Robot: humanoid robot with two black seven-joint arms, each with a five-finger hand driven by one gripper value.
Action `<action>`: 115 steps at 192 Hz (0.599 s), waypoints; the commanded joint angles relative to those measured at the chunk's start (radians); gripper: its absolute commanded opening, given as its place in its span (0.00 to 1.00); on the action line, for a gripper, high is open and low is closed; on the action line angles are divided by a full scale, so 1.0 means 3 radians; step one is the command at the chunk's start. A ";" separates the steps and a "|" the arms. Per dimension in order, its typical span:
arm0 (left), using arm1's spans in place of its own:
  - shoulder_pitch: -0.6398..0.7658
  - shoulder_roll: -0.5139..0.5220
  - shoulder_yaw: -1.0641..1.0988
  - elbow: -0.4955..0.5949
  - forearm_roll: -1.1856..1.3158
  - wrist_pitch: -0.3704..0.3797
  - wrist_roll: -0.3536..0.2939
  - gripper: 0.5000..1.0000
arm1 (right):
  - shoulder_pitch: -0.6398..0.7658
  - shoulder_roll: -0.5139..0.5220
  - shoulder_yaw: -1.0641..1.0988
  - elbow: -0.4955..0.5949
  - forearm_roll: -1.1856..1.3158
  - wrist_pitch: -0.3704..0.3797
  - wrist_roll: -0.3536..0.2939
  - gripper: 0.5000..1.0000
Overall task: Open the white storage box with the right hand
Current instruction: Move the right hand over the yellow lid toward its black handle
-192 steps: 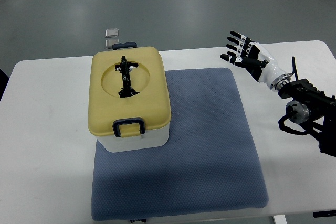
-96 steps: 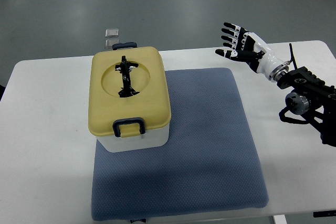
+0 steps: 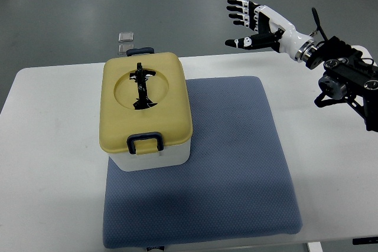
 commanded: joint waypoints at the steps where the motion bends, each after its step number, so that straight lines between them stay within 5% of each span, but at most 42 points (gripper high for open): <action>1: 0.0000 0.0000 0.0001 0.0000 0.0004 0.0000 -0.0001 1.00 | 0.0207 -0.0008 -0.0006 0.0040 -0.0302 0.0190 -0.0001 0.84; 115: 0.0000 0.0000 0.0001 -0.0005 -0.0001 0.0000 -0.0001 1.00 | 0.0979 0.0054 -0.0154 0.0337 -0.2035 0.0604 0.0117 0.84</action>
